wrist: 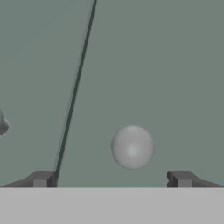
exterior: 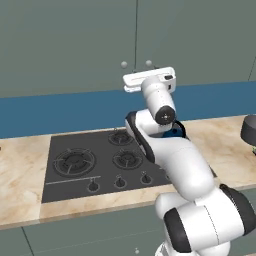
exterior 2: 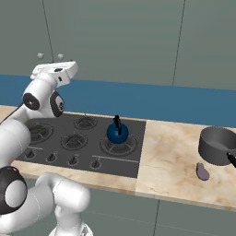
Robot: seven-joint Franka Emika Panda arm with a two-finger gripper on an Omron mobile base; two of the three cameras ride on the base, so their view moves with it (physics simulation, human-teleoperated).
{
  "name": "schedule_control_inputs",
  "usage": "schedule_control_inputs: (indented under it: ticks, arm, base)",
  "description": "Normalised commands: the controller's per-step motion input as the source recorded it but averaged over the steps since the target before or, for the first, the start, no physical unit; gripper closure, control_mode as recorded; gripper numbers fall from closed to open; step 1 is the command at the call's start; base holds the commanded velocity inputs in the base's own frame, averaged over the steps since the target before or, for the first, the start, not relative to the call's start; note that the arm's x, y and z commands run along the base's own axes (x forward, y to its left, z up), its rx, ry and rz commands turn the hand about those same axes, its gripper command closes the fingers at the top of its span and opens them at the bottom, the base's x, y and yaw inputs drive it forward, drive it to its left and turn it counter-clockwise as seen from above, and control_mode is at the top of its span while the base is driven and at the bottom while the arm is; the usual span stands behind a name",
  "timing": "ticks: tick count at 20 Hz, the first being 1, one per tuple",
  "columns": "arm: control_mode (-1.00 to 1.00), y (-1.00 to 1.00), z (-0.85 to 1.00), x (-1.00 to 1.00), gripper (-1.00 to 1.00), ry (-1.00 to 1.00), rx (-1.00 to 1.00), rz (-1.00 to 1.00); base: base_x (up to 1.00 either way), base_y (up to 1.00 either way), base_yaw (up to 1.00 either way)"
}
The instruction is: Pick the pan from the cabinet and place it on the stove. Then turn on the stove burner for the pan.
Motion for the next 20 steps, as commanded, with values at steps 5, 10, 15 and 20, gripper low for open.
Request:
schedule_control_inputs:
  ticks: [5,10,15,20]
  arm:
    - [-1.0,0.0,0.57,-0.05,-1.0,-0.05,0.0,0.0]
    - [-1.0,-0.01,0.4,-0.22,-1.0,-0.07,0.0,0.0]
    - [-1.0,0.0,0.33,-0.34,-1.0,-0.06,0.0,0.0]
    - [-1.0,0.0,0.38,-0.23,-1.0,-0.04,0.01,0.0]
  base:
    - [0.0,0.0,0.0]
    - [0.0,0.0,0.0]
    - [0.0,0.0,0.0]
    - [0.0,0.0,0.0]
